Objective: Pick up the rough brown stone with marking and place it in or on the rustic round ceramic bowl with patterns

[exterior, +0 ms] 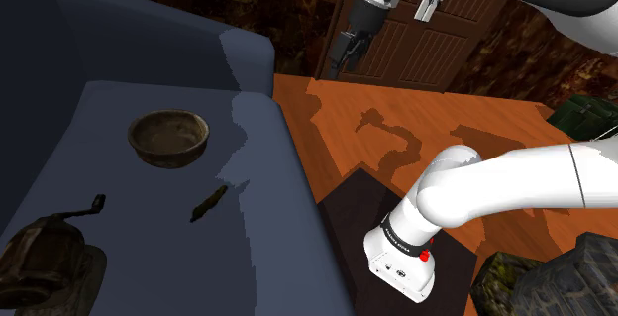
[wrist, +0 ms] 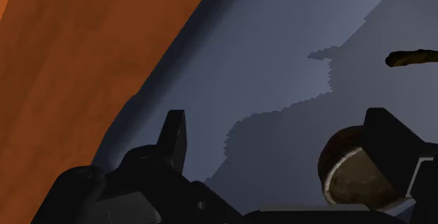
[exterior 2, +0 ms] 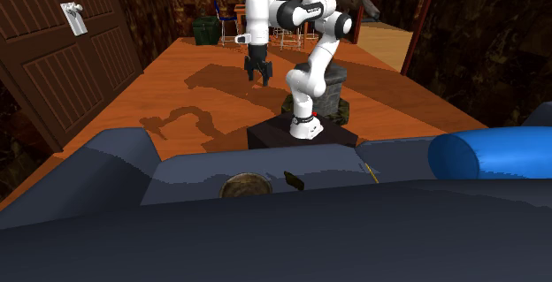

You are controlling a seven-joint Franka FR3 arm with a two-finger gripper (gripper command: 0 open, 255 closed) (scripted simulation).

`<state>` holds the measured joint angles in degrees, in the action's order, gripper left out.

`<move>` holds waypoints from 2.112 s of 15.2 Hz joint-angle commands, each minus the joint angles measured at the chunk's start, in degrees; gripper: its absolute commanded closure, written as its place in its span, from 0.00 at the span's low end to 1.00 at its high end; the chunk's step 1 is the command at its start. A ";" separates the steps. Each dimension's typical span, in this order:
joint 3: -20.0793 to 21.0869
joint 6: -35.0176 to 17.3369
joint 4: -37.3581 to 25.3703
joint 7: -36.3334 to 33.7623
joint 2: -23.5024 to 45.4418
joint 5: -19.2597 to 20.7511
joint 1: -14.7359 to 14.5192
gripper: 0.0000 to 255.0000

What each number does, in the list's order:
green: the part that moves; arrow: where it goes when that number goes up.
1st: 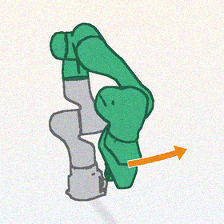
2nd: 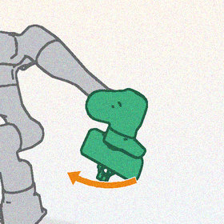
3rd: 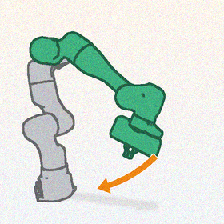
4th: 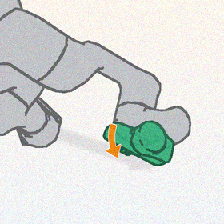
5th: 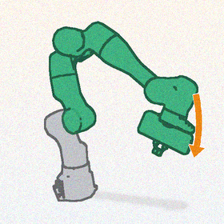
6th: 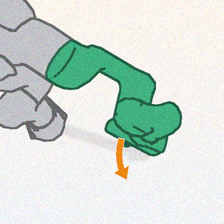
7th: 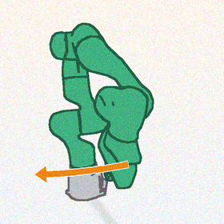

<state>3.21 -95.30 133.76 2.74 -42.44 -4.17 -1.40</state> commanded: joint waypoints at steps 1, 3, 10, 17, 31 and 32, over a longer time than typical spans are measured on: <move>0.00 0.00 0.00 0.00 0.00 0.00 0.00 0.00; 2.28 -2.36 4.51 -5.67 -2.86 -2.04 0.54 0.00; 12.68 -11.25 16.97 -26.09 -9.64 -11.23 1.28 0.00; 26.96 -22.61 22.94 -47.48 -8.49 -22.16 1.45 0.00; 69.89 -50.09 13.20 -93.44 14.73 -28.33 27.09 0.00; 74.91 -51.57 11.66 -97.02 16.06 -27.41 31.95 0.00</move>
<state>73.15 -144.87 146.81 -90.30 -28.11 -32.44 25.78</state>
